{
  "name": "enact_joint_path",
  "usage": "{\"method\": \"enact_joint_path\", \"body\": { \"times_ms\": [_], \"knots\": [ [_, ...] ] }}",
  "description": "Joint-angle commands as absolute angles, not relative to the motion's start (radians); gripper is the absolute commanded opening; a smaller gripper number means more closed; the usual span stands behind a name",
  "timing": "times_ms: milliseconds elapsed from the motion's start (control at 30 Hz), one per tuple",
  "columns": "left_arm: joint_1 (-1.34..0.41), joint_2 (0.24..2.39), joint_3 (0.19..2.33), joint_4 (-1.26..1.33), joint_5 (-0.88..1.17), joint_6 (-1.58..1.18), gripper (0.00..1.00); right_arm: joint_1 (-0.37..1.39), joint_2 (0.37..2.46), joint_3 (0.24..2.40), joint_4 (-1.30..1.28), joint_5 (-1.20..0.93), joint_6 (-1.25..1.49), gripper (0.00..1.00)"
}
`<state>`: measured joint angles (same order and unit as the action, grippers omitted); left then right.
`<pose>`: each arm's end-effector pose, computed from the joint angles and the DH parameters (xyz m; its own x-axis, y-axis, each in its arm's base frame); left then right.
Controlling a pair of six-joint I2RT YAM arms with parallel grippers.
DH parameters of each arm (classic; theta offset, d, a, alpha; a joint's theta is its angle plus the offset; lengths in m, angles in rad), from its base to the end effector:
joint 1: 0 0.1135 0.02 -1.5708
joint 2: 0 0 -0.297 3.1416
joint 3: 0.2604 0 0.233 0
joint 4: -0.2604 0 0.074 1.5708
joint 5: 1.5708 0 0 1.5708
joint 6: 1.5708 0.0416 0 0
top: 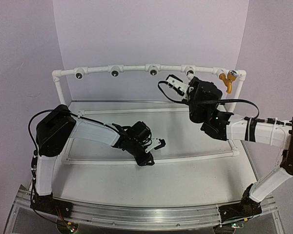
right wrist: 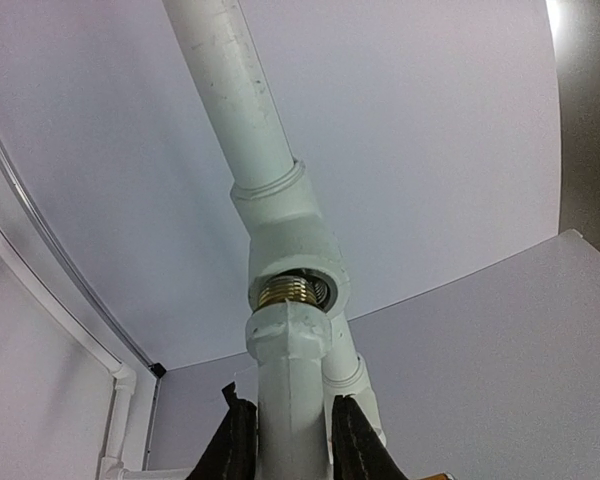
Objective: Install the water faucets
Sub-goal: Screw the water faucet onto the adaptor.
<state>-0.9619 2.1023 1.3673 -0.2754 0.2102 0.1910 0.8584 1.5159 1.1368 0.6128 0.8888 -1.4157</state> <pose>0.2438 -0.3649 0.1659 -0.3113 0.7711 -0.5554 0.9419 0.3280 -0.0726 0.2418 0.2306 0.4057 0.0070 -0.9447 -0.3279 0.1521 0.3251 -0.9334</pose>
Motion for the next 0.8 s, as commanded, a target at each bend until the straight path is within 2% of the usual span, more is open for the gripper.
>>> {"method": "enact_joint_path", "body": {
  "times_ms": [0,767],
  "knots": [
    [-0.965,2.210,1.316,-0.323,0.164,0.125,0.00,0.844,1.532,1.200,0.644,0.896,-1.393,0.00],
    [-1.027,2.211,1.219,-0.318,0.216,0.091,0.00,0.815,1.469,1.265,0.363,0.835,-1.194,0.00]
  ]
}}
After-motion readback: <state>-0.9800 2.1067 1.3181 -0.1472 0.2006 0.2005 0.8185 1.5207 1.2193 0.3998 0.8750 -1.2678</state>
